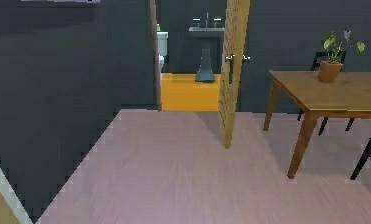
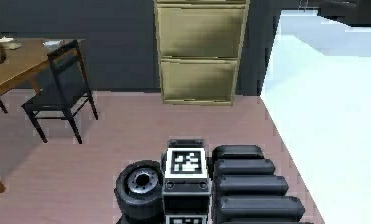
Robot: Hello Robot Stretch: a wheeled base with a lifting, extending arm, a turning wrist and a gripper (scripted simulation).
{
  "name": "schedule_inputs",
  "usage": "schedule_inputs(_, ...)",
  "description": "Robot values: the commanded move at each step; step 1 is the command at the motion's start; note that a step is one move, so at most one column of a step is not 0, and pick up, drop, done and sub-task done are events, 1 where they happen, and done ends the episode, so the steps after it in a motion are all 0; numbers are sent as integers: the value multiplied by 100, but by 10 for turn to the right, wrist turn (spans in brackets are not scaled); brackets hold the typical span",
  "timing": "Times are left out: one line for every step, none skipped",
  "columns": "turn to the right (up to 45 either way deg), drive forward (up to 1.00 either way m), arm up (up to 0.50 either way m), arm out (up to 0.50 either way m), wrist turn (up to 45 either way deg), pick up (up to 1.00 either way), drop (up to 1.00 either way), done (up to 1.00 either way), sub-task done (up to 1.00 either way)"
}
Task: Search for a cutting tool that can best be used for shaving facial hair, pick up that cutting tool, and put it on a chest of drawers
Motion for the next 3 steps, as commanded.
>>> schedule_inputs(0,100,0,0,0,0,0,0,0)
schedule_inputs(0,100,0,0,0,0,0,0,0)
schedule_inputs(-390,0,0,0,0,0,0,0,0)
